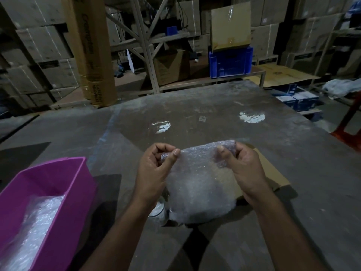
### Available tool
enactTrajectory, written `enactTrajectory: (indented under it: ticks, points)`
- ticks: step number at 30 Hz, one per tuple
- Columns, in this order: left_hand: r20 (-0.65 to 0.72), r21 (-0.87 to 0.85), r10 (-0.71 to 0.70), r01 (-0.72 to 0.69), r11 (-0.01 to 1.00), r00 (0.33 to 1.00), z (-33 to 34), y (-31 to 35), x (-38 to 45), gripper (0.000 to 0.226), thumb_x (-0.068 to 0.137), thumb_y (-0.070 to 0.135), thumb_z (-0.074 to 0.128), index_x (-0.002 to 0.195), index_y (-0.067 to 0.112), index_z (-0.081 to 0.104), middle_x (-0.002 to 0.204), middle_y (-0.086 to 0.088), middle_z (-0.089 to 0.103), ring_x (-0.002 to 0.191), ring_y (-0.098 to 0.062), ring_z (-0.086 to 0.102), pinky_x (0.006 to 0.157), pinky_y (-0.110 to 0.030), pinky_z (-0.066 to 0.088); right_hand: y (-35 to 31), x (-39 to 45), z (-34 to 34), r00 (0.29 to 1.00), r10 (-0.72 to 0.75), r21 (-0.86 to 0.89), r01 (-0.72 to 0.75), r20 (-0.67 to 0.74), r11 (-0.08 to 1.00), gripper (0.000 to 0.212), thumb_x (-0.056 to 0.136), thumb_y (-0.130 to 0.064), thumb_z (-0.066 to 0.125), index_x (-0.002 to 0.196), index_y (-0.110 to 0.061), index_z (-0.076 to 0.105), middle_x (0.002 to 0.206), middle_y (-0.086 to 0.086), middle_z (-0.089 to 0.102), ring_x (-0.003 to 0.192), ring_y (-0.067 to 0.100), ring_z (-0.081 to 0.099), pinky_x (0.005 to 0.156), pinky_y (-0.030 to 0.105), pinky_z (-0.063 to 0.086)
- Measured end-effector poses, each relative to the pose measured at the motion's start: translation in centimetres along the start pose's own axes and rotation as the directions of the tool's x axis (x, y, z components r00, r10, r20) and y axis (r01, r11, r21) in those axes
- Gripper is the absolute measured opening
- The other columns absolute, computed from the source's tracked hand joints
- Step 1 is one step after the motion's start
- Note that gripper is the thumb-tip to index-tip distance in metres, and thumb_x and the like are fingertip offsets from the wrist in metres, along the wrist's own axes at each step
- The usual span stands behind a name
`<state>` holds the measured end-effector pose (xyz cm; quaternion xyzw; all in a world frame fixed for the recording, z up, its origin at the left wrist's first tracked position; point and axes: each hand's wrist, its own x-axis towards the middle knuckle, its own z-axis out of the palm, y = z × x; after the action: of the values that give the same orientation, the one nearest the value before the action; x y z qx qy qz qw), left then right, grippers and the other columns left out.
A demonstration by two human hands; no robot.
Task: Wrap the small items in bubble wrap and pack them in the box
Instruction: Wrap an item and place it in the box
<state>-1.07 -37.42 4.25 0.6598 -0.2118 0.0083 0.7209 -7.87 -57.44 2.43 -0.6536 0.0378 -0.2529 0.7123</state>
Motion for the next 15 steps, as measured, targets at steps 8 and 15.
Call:
enactTrajectory:
  ticks: [8, 15]
  points:
    - [0.033, 0.008, -0.054, 0.054, 0.998, 0.998, -0.76, -0.65, -0.21, 0.017, 0.08, 0.028, 0.081, 0.086, 0.013, 0.074, 0.087, -0.014, 0.074, 0.078, -0.024, 0.068, 0.08, -0.053, 0.055, 0.04, -0.01, 0.89, 0.999, 0.041, -0.03, -0.042, -0.032, 0.999, 0.031, 0.102, -0.035, 0.053, 0.086, -0.013, 0.069, 0.079, 0.003, 0.072, 0.072, 0.015, 0.066, 0.067, 0.029, 0.054]
    - [-0.011, -0.056, -0.069, 0.068, 0.996, 0.998, -0.4, -0.39, -0.05, 0.021, 0.089, 0.032, 0.071, 0.09, 0.013, 0.064, 0.086, -0.009, 0.065, 0.077, -0.021, 0.062, 0.07, -0.044, 0.057, 0.09, -0.2, 0.52, 0.994, 0.075, 0.044, -0.078, 0.076, 0.996, 0.043, 0.085, -0.036, 0.076, 0.122, -0.02, 0.062, 0.108, 0.003, 0.074, 0.102, 0.023, 0.071, 0.084, 0.032, 0.057]
